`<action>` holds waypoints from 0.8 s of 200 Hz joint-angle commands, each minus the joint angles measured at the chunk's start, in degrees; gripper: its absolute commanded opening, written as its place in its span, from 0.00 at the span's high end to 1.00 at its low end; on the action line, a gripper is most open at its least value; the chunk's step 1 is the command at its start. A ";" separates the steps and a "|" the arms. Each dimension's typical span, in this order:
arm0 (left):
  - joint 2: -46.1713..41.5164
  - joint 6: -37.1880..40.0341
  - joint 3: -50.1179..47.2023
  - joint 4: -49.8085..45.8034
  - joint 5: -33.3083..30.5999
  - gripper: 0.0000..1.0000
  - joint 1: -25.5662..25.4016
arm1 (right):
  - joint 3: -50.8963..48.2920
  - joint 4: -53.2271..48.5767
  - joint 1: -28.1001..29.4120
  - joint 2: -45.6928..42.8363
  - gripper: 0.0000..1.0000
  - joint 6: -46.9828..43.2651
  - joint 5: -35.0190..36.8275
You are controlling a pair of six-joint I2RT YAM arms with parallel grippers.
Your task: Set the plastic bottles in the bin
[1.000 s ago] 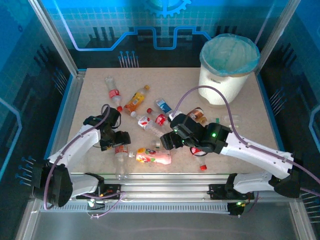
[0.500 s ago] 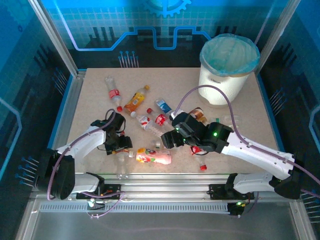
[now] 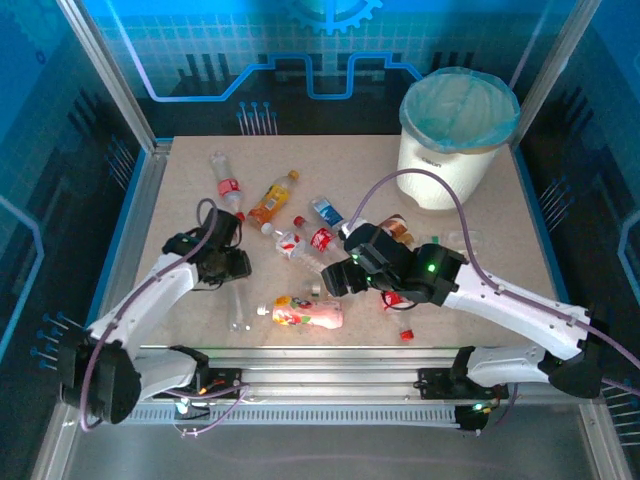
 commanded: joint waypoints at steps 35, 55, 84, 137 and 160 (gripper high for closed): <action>-11.35 13.05 13.09 1.49 2.99 0.67 -0.49 | 5.03 0.59 -0.14 -5.55 0.13 -2.49 -2.06; -14.02 20.47 15.44 5.35 10.31 0.72 -3.60 | 7.74 2.80 -0.12 -7.69 0.14 -4.96 -4.11; -16.27 29.95 16.04 10.10 16.22 0.73 -12.75 | 12.18 7.26 -0.02 -9.91 0.17 -8.20 -9.19; -15.57 35.25 13.05 20.93 15.72 0.74 -32.42 | 17.67 9.34 1.11 -9.46 0.21 -10.25 -10.69; -12.24 37.22 13.43 22.15 13.13 0.74 -38.28 | 18.92 7.33 1.64 -8.27 0.24 -10.03 -7.94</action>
